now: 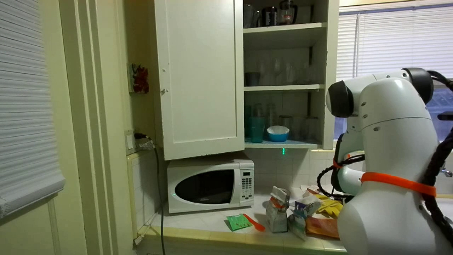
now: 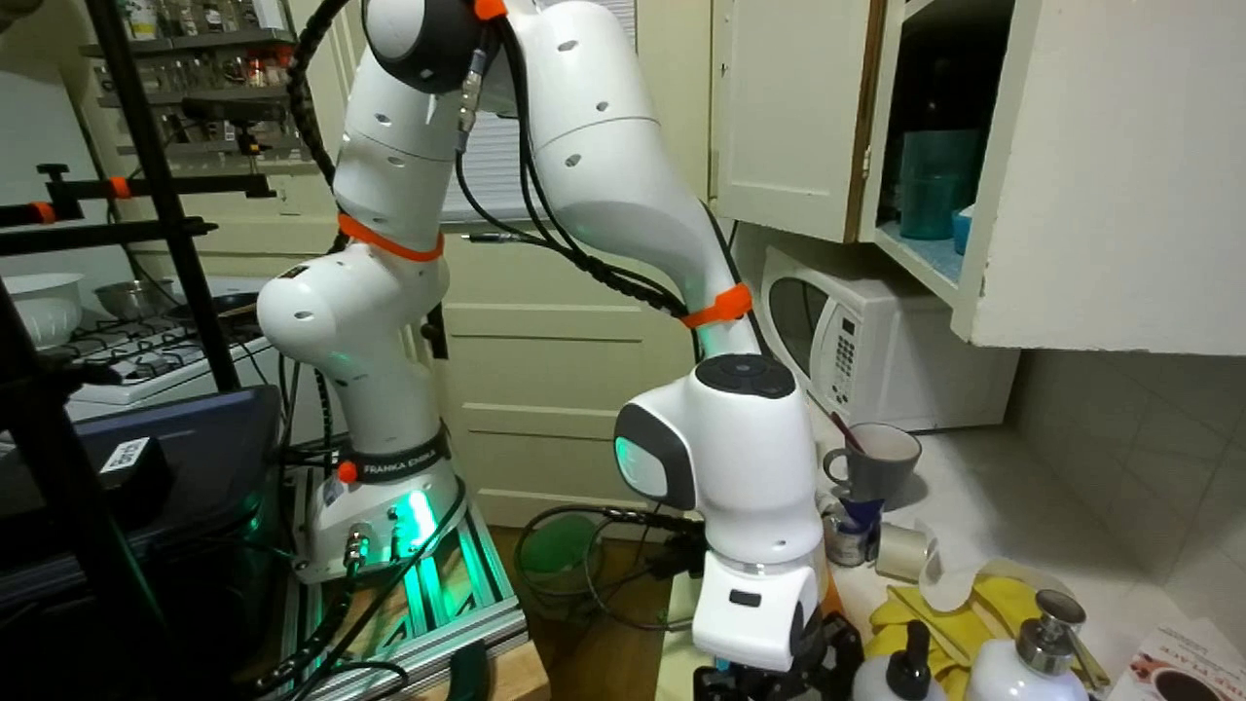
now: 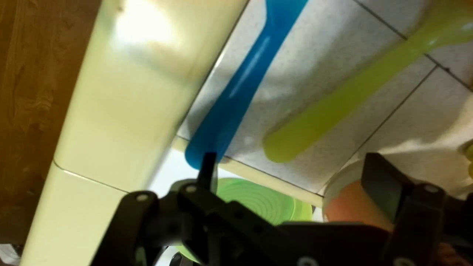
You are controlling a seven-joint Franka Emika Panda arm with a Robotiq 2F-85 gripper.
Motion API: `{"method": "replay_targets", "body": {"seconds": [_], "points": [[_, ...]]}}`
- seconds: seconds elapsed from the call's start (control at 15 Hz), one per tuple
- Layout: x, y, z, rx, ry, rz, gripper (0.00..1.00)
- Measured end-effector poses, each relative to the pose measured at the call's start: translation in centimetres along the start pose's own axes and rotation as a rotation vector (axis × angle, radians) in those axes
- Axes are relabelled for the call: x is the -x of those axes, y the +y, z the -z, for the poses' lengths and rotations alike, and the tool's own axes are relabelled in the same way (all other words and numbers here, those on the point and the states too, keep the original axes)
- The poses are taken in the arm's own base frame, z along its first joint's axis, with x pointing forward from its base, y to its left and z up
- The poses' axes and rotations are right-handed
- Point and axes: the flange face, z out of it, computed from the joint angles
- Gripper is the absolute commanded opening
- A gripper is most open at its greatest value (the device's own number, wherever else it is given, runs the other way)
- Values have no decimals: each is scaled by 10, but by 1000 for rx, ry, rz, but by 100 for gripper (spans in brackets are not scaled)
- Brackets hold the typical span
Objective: Place the blue butter knife inside the cup
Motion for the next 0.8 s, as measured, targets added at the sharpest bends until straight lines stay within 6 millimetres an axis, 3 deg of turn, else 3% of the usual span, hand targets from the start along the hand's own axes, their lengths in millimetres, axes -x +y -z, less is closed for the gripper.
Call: {"method": "replay_targets", "body": {"seconds": [0.4, 0.8], "points": [[6, -27, 9, -28, 14, 9, 100], [-2, -1, 19, 26, -26, -54, 100]]}}
